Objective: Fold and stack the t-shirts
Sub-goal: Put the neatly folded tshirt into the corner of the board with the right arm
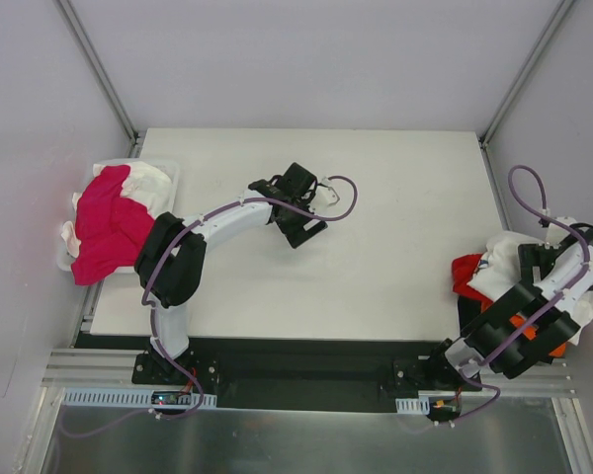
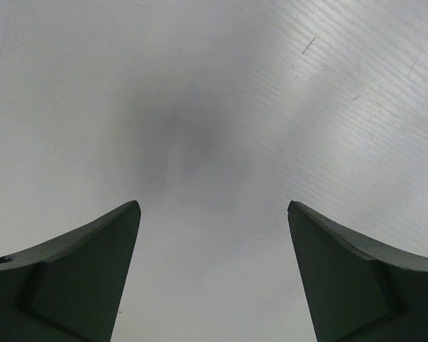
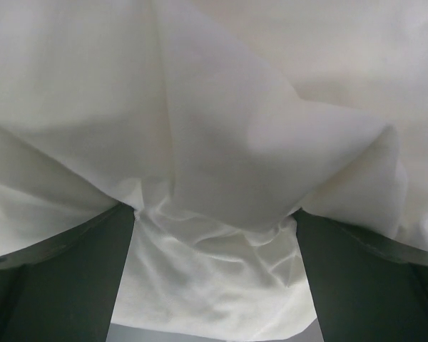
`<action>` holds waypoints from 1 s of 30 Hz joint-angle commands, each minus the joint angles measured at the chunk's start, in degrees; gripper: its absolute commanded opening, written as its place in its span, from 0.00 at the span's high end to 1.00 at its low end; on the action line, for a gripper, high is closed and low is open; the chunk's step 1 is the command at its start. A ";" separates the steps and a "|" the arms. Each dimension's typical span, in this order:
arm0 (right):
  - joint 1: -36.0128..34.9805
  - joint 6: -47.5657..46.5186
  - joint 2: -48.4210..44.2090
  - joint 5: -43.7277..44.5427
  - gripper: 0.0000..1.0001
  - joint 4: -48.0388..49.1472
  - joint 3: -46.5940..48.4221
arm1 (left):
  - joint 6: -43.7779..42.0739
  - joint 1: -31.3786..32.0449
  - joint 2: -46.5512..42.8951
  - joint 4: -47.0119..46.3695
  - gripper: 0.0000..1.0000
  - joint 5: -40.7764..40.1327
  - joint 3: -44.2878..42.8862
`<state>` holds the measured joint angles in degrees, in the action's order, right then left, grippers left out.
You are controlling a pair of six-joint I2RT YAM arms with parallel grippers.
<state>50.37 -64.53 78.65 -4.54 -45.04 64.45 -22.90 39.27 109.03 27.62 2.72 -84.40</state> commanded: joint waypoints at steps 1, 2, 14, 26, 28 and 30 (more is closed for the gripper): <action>1.49 -2.09 3.70 -1.70 0.04 1.18 -1.25 | 0.57 -0.51 -3.56 -0.37 0.15 -0.44 0.11; 1.49 -2.09 3.44 -2.14 0.04 0.83 -0.90 | 0.74 -0.42 -3.65 -0.37 0.15 -0.52 0.11; -4.12 1.24 -12.37 -6.19 0.04 -7.87 3.84 | 0.48 -0.51 -2.60 -1.51 0.14 -0.52 -0.41; -26.61 14.25 -20.12 -1.80 0.04 -13.68 10.63 | 5.21 -2.34 -1.90 -5.91 0.10 -9.73 -2.26; -33.71 18.36 -19.42 0.74 0.04 -11.92 8.60 | 7.76 -4.01 -1.63 -5.91 0.08 -11.15 -3.40; -38.39 21.01 -18.63 2.50 0.04 -8.85 5.44 | 12.59 -7.87 -2.24 -5.82 0.10 -10.72 -3.84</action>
<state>19.62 -51.75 58.30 -6.09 -55.44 73.87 -18.44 36.91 109.03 23.40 -4.12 -85.23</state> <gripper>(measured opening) 0.965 0.918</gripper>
